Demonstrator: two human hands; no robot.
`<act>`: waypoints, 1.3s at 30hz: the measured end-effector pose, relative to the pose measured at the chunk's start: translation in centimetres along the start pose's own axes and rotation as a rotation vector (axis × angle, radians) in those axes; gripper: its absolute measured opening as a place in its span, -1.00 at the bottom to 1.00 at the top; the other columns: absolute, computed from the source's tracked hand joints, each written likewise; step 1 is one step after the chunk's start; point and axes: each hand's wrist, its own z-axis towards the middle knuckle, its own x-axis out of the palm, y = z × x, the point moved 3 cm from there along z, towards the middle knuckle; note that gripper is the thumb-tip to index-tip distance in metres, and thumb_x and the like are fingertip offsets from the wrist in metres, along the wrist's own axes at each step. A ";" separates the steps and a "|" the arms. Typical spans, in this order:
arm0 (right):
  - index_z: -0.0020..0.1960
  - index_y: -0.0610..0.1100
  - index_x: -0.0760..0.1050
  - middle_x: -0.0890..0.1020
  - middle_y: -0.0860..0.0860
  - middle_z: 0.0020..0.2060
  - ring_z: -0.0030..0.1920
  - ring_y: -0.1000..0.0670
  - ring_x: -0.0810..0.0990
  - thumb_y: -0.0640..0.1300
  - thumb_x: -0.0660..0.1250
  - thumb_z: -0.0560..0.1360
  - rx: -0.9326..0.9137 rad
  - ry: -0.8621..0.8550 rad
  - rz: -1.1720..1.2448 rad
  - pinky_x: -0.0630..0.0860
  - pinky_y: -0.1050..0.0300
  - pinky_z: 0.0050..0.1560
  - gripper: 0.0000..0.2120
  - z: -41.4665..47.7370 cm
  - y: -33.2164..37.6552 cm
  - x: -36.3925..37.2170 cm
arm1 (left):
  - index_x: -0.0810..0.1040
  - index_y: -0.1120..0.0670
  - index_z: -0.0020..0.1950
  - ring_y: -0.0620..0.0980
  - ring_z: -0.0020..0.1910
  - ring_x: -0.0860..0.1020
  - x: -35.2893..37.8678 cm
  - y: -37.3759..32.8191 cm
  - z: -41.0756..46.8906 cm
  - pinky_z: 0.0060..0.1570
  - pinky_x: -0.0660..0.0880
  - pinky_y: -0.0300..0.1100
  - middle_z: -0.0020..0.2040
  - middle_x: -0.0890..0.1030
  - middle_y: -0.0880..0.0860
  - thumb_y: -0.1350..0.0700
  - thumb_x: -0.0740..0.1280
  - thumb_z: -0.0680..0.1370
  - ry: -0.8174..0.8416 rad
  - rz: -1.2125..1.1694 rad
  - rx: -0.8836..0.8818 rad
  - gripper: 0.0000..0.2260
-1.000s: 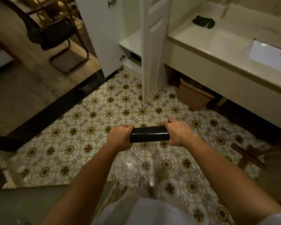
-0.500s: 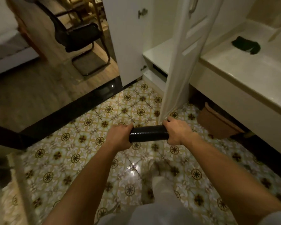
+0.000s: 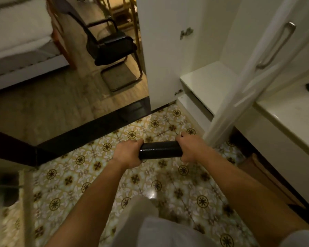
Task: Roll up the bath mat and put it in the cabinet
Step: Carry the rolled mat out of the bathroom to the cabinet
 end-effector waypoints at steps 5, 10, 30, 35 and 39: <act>0.16 0.01 0.44 0.48 -0.02 0.02 -0.06 -0.07 0.52 0.08 0.51 0.24 0.009 0.018 0.054 0.57 0.01 -0.04 -0.46 6.8 -2.0 -1.6 | 0.42 -0.14 0.09 0.03 -0.06 0.57 -1.5 2.8 6.7 -0.04 0.49 -0.02 -0.05 0.60 -0.05 -0.11 0.43 0.32 0.035 0.020 0.015 -0.62; 0.15 0.01 0.48 0.51 0.00 0.00 -0.04 -0.02 0.52 -0.03 0.52 0.26 0.094 0.070 0.177 0.57 0.04 0.02 -0.52 14.5 -4.5 -4.0 | 0.41 -0.12 0.11 0.02 -0.04 0.56 -2.9 6.1 16.0 -0.11 0.44 -0.08 0.00 0.59 -0.04 -0.10 0.42 0.36 0.097 -0.015 0.084 -0.63; 0.00 0.02 0.52 0.59 0.06 -0.20 -0.20 0.02 0.58 0.17 0.57 0.14 0.374 0.085 0.368 0.59 0.09 -0.19 -0.49 30.7 -20.3 -15.5 | 0.49 -0.16 0.10 -0.05 -0.10 0.58 -12.4 8.1 49.0 -0.12 0.52 -0.12 -0.08 0.60 -0.10 -0.12 0.52 0.26 0.350 -0.042 0.522 -0.54; -0.06 0.03 0.60 0.65 0.06 -0.20 -0.20 0.05 0.62 0.18 0.59 0.14 0.429 0.169 0.524 0.61 0.14 -0.16 -0.55 31.5 -28.5 -17.0 | 0.48 -0.17 0.03 -0.07 -0.04 0.56 -15.4 2.7 56.7 -0.04 0.53 -0.13 -0.09 0.56 -0.16 -0.20 0.58 0.15 0.586 -0.117 0.608 -0.47; 0.01 0.05 0.62 0.67 0.09 -0.12 -0.11 0.09 0.62 0.10 0.63 0.13 0.495 0.217 0.741 0.57 0.20 -0.10 -0.52 32.1 -36.3 -18.2 | 0.45 -0.18 0.11 -0.14 0.01 0.55 -19.5 -2.5 63.3 0.01 0.51 -0.20 0.00 0.55 -0.21 -0.23 0.57 0.23 0.663 -0.159 0.671 -0.46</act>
